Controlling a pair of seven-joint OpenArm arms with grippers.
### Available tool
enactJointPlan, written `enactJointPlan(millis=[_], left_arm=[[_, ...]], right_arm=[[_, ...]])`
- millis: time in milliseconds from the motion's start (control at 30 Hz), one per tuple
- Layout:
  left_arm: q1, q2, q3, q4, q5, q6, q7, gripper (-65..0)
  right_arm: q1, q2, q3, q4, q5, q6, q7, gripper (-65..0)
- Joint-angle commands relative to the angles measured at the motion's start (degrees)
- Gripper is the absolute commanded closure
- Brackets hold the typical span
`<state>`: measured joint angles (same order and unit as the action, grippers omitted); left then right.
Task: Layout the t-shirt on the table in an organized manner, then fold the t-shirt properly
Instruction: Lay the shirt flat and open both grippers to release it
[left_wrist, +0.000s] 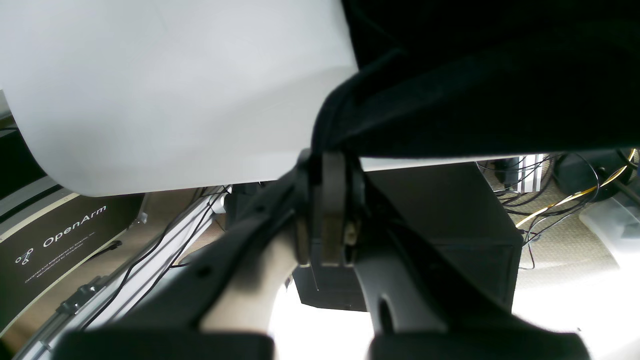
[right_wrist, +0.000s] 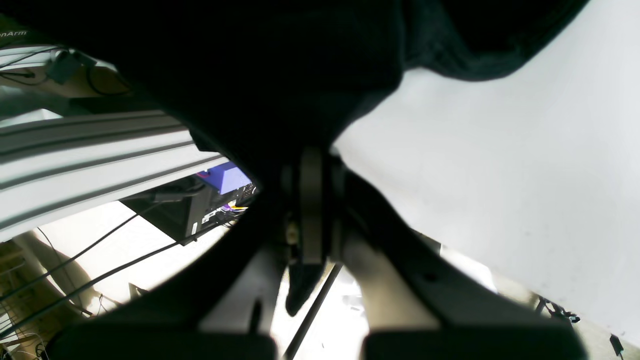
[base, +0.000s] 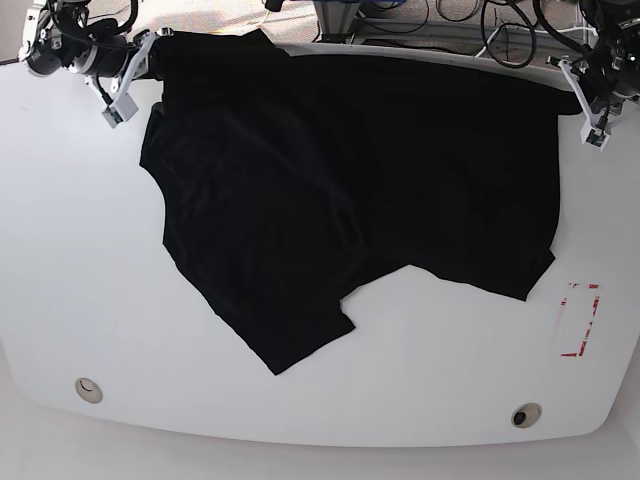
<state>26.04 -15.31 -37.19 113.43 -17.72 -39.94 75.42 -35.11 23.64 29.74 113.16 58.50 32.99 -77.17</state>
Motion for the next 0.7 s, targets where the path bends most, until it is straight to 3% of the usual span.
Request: enactJointPlan(millis=[0,100,200,300,467,667], left_arm=[[0.3,-1.0,-0.3,0.8,0.3,-0.1,-0.3,-3.8],[0.3,-1.4,-0.3,0.8,0.4,-0.1,-0.3,-15.7],[0.3,-2.5,-0.4,0.8,0.4,-0.1,-0.3,-32.5],[0.2,-2.8,-0.7,0.8,0.4,-0.1,-0.3,-43.1],[-0.2,-4.3,-0.7,0.7,0.5,-0.1,-0.3,-44.4],[-3.6,-6.7,-0.8,0.6,0.5,-0.1,-0.3,-44.6]], right_arm=[[-0.4,1.0,0.4,0.8,0.6,-0.1,0.4,-4.8],[-0.4,1.1,0.6,0.8,0.6,-0.1,0.4,-14.0],[-0.4,1.1,0.8,0.8,0.6,-0.1,0.4,-28.4],[-0.4,1.2,0.9,0.9,0.6,-0.1,0.4,-43.4],[0.1,1.9,3.5,1.1,0.6,-0.1,0.4,-60.2],[6.2,4.0,4.8,1.0,0.6,-0.1,0.4,-62.1]])
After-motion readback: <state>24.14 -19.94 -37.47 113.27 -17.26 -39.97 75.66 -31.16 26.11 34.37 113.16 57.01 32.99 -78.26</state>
